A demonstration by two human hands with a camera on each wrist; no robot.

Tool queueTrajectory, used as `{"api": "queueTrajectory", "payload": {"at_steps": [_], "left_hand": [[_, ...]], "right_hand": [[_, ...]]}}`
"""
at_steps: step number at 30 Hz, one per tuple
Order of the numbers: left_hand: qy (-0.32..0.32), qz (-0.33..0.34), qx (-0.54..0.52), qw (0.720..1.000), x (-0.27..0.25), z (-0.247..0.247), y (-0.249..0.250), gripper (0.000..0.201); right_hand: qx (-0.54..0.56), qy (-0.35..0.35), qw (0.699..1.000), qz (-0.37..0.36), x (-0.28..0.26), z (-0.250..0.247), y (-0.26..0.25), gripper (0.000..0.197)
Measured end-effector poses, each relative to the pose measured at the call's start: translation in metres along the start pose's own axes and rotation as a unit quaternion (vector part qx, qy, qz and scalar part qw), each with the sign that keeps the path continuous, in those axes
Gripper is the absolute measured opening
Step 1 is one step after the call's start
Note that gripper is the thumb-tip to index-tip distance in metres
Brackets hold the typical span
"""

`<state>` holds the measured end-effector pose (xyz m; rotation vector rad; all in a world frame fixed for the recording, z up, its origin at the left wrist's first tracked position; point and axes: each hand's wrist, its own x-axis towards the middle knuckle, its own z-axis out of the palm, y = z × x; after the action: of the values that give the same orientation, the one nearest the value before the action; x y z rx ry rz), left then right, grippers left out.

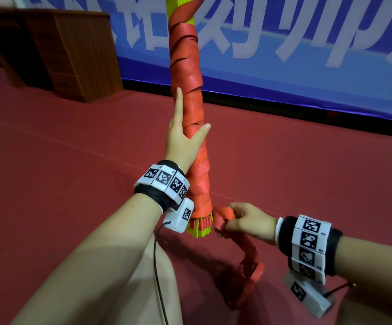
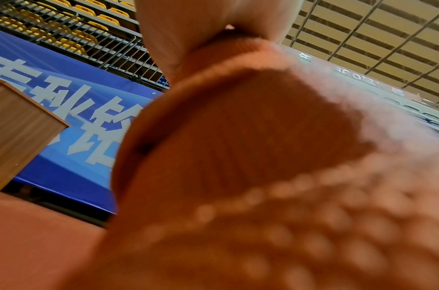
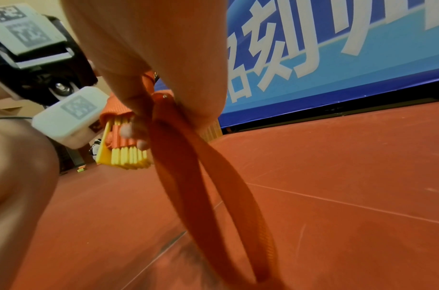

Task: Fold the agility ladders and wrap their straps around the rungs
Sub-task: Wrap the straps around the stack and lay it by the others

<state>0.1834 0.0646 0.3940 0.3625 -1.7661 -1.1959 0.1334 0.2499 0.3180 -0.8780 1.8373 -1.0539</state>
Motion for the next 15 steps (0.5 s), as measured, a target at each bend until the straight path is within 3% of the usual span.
{"api": "queueTrajectory", "payload": {"at_steps": [3, 7, 12, 15], "left_hand": [[-0.015, 0.003, 0.007, 1.000, -0.002, 0.002, 0.000, 0.090], [-0.030, -0.005, 0.007, 0.999, -0.005, 0.004, 0.001, 0.091], [0.016, 0.018, 0.046, 0.999, -0.005, 0.009, -0.003, 0.081], [0.049, 0.030, 0.065, 0.996, -0.011, 0.011, 0.002, 0.064]], "right_hand": [[0.019, 0.027, 0.999, -0.007, -0.001, 0.003, -0.005, 0.023], [0.003, 0.085, 0.996, -0.015, 0.000, -0.001, -0.008, 0.011], [-0.135, 0.133, 0.980, -0.055, -0.002, -0.008, -0.007, 0.031], [-0.145, 0.172, 0.970, -0.086, -0.004, -0.009, -0.012, 0.024]]}}
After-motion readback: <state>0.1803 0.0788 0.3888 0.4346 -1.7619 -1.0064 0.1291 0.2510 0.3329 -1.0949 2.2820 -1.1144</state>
